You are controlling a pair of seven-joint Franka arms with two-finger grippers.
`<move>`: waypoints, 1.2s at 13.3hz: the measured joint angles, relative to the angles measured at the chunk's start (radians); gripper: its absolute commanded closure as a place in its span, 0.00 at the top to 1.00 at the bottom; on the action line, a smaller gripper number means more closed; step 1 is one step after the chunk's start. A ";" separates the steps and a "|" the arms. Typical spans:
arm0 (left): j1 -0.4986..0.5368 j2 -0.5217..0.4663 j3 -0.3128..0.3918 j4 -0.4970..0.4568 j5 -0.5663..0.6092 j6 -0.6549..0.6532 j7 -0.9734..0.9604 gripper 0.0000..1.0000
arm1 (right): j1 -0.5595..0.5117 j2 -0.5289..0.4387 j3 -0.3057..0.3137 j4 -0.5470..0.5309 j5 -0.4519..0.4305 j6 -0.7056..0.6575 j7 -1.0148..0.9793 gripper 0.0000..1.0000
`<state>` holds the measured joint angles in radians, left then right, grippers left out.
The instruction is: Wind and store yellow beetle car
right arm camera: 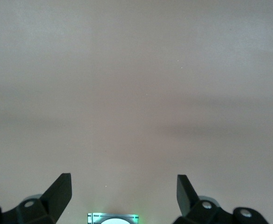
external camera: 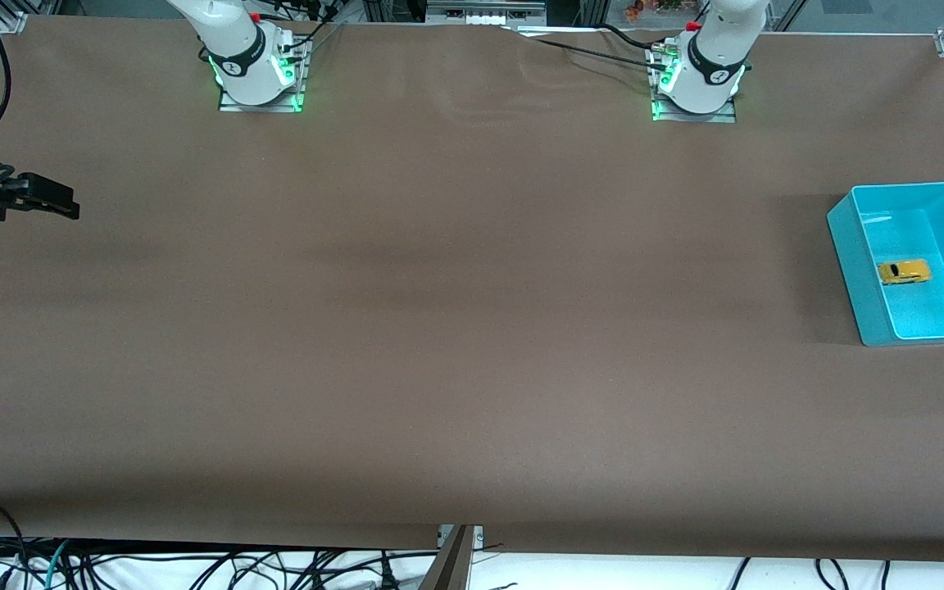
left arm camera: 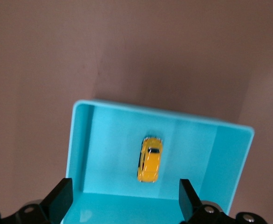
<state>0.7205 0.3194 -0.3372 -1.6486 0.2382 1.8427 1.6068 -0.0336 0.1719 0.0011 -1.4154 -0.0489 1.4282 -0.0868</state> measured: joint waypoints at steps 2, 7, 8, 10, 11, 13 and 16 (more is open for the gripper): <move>-0.003 0.000 -0.087 0.060 -0.006 -0.116 -0.153 1.00 | 0.000 0.000 0.000 0.000 0.000 0.000 0.000 1.00; -0.011 -0.001 -0.302 0.152 -0.007 -0.319 -0.544 1.00 | 0.000 0.000 0.000 0.000 0.000 0.000 0.000 1.00; -0.026 -0.007 -0.314 0.167 -0.007 -0.332 -0.603 1.00 | 0.000 0.000 0.000 0.000 0.000 0.000 0.000 1.00; -0.112 -0.056 -0.285 0.171 -0.007 -0.356 -0.782 1.00 | 0.000 0.000 0.000 0.000 0.000 0.000 0.000 1.00; -0.185 -0.091 -0.238 0.164 -0.011 -0.368 -0.886 1.00 | 0.000 0.000 0.000 0.000 0.000 0.000 0.000 1.00; -0.330 -0.153 -0.106 0.146 -0.083 -0.373 -1.019 1.00 | 0.000 0.000 0.000 0.000 0.000 0.000 0.000 1.00; -0.436 -0.203 0.077 0.105 -0.182 -0.328 -1.146 1.00 | 0.000 0.000 0.000 0.000 0.000 0.000 0.000 1.00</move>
<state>0.2846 0.1163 -0.2598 -1.5437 0.0562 1.5146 0.4611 -0.0340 0.1722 0.0007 -1.4150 -0.0489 1.4283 -0.0868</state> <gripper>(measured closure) 0.000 0.000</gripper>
